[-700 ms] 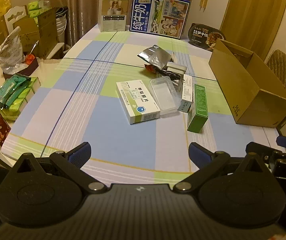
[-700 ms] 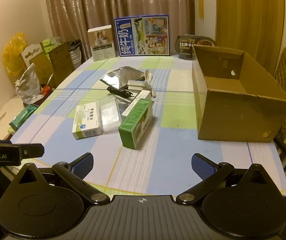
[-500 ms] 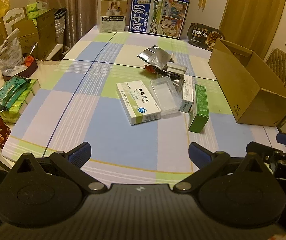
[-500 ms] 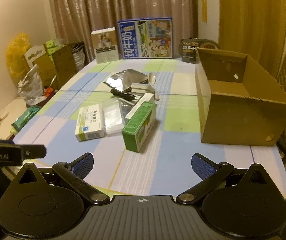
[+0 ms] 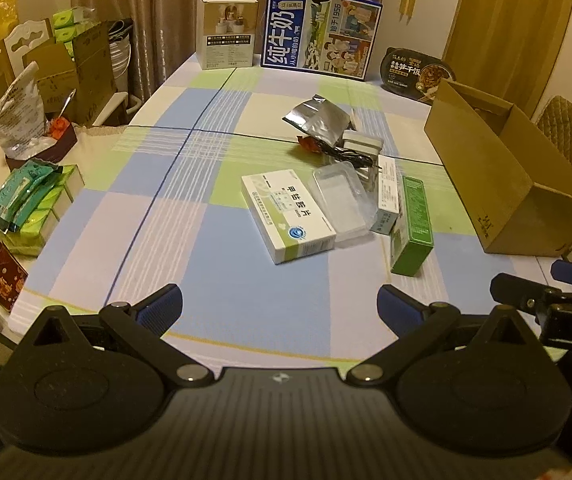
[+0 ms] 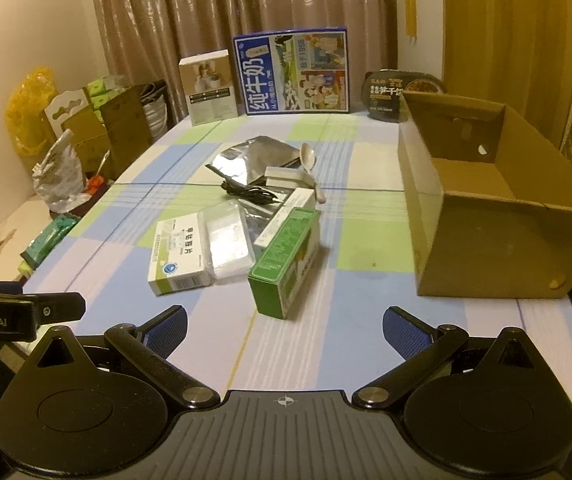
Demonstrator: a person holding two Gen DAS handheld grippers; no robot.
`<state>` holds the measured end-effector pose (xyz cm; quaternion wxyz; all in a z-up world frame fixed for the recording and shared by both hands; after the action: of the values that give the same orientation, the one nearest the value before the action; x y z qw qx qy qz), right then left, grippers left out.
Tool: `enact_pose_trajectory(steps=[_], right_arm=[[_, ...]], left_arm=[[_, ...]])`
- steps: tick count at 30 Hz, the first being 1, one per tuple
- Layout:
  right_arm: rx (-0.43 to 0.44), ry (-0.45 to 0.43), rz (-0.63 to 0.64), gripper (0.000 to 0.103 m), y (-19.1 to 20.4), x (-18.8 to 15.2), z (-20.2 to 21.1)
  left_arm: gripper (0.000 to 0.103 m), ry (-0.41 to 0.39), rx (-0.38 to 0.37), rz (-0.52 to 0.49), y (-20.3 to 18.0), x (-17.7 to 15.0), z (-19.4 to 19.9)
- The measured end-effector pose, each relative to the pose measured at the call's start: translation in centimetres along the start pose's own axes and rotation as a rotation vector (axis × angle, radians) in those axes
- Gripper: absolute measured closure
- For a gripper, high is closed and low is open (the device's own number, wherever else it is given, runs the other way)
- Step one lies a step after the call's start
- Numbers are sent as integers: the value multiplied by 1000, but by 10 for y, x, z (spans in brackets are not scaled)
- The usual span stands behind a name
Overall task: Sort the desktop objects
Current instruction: 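Reach both tools toward the medicine boxes in the table's middle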
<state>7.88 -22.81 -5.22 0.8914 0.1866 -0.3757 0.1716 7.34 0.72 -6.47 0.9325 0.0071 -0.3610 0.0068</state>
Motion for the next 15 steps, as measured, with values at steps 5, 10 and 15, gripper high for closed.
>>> enact_pose_trajectory(steps=[5, 10, 15], right_arm=[[8, 6, 6, 2, 0, 5, -14], [16, 6, 1, 2, -2, 11, -34], [18, 21, 6, 3, -2, 16, -54]], left_arm=[[1, 6, 14, -2, 3, 8, -12], [1, 13, 19, -14, 4, 12, -27], [1, 27, 20, -19, 5, 17, -46]])
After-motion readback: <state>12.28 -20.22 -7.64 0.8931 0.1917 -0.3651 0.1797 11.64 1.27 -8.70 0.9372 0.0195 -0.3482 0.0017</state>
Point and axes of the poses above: each gripper's, at about its wrist camera, not at the fingertips, and z roughly against the way its jaws point, y to its left, x to its top, the point moved 8 cm from there along -z, roughly the way its jaws point, and after that the axes turned 7 degrees about x, right-handed, at the moved point
